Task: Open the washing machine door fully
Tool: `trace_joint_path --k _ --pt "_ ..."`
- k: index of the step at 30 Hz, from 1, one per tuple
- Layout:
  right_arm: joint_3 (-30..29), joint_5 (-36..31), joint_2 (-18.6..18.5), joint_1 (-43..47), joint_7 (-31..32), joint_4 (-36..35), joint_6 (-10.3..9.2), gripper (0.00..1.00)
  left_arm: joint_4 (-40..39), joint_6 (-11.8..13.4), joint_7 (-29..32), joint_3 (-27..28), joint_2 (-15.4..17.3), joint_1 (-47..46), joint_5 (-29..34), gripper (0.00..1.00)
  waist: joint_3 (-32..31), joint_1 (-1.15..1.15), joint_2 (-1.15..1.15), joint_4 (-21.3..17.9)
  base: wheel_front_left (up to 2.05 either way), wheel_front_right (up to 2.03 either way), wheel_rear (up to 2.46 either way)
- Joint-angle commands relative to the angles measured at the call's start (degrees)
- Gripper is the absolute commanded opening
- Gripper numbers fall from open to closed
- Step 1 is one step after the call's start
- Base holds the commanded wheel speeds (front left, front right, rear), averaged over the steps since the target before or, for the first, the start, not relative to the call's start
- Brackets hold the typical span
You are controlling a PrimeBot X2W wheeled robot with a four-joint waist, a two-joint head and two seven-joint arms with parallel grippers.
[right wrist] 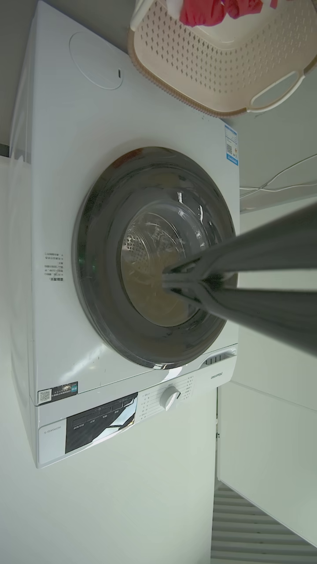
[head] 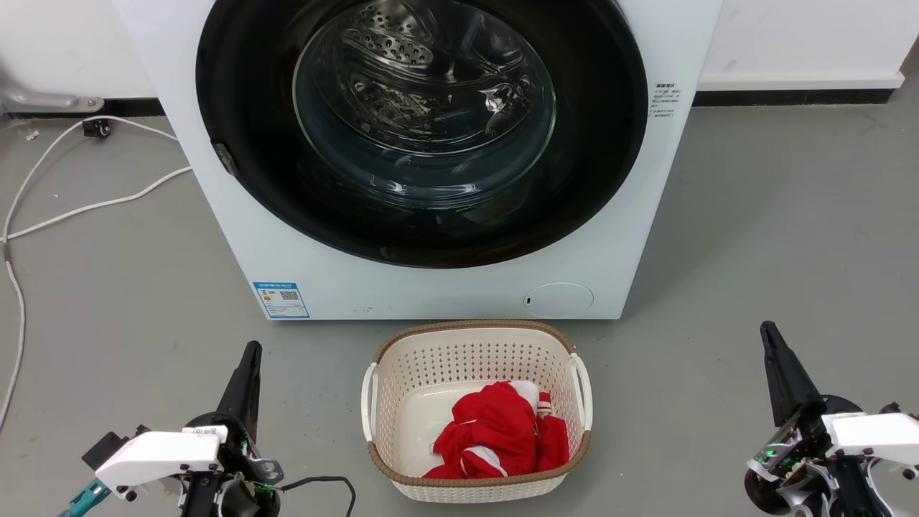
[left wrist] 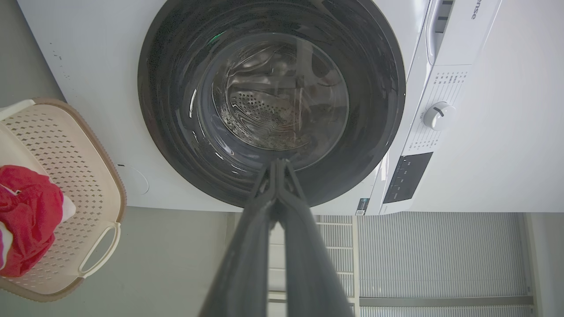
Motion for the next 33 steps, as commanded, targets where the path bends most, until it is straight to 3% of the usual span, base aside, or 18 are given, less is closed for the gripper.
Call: trace_joint_path --k 1,4,5,20,33 --pt "-0.07 -0.43 0.23 -0.72 0.13 0.08 -0.01 0.00 0.05 -0.19 0.05 0.24 -0.01 -0.49 0.15 0.00 0.00 0.00 0.00 0.00 0.00 0.00 0.00" --pt "-0.08 -0.46 0.24 -0.72 0.15 0.08 -0.02 0.00 0.05 -0.19 0.06 0.25 -0.03 -0.49 0.16 0.00 0.00 0.00 0.00 0.00 0.00 0.00 0.00" --pt "-0.02 0.00 0.01 0.00 0.02 0.00 0.00 1.00 0.00 0.00 0.02 0.01 -0.01 0.00 0.00 1.00 0.00 0.00 0.00 0.00 0.00 0.00 0.00" --pt "1.41 -5.05 0.08 1.59 -3.96 -3.63 0.00 1.00 -4.43 -0.02 -3.96 -2.31 -0.05 0.39 2.54 1.00 -0.01 0.00 0.00 -0.06 0.00 0.00 0.00" --pt "2.16 -22.28 0.13 2.53 -7.13 -9.34 0.00 1.00 -10.39 -0.04 -7.14 -2.46 -0.07 0.26 18.30 1.00 0.03 0.00 0.00 -0.05 0.00 0.00 0.00"
